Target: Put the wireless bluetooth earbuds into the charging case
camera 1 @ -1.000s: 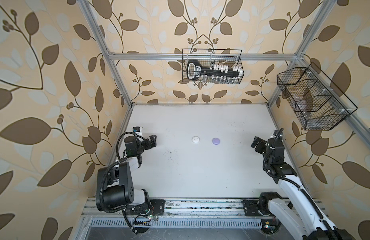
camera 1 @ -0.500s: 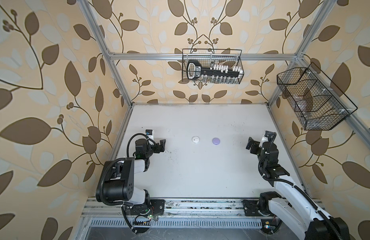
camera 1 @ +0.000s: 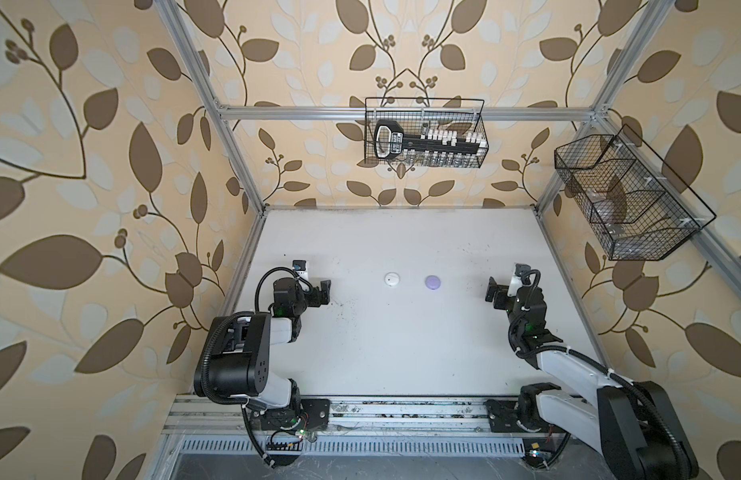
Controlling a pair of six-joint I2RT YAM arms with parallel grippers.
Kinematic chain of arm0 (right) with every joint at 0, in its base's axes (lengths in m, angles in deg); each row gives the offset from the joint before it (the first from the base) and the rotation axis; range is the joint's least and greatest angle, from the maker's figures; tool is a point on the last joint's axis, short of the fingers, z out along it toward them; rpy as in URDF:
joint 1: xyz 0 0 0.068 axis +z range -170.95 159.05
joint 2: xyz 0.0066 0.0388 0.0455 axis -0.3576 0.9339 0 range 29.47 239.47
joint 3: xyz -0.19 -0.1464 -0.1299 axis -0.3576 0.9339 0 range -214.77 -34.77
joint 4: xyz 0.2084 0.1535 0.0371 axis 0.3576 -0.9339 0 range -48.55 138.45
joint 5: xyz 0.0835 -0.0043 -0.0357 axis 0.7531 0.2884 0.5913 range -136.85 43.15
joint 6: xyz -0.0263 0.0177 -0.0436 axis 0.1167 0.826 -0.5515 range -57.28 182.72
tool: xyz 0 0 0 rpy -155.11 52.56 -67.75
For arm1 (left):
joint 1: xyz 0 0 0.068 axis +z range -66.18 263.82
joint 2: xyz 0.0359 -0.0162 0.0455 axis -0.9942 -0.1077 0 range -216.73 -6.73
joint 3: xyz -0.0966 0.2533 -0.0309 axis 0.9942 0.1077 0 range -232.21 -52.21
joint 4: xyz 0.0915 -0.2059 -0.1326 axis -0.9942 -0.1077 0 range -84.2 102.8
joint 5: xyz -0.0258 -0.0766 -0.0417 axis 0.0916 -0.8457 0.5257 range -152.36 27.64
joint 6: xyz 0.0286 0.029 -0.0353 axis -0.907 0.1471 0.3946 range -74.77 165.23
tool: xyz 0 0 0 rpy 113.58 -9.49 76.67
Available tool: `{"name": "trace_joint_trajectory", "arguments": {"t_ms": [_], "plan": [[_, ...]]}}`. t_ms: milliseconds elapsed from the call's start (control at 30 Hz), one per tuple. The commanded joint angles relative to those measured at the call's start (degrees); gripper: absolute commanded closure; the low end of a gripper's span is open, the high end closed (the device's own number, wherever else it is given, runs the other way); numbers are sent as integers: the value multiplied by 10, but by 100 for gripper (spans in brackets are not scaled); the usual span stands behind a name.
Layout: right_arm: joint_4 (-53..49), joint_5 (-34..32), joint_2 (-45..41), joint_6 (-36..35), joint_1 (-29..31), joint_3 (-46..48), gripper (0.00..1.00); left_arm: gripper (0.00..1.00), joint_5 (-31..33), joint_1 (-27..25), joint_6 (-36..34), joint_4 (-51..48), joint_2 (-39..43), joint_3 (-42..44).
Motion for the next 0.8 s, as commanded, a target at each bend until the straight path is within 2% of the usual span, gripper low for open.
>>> {"name": "trace_joint_trajectory", "arguments": {"t_ms": [0, 133, 367, 767], "plan": [[94, 67, 13, -38, -10, 8, 0, 1, -3, 7, -7, 20, -3, -12], [133, 106, 40, -27, -35, 20, 0, 1, -3, 7, -7, 20, -3, -12], [250, 110, 127, -38, -26, 48, 1, 1, -3, 7, -7, 20, -2, -12], [229, 87, 130, -24, -30, 36, 0, 1, -3, 7, -7, 17, -7, -16]]}}
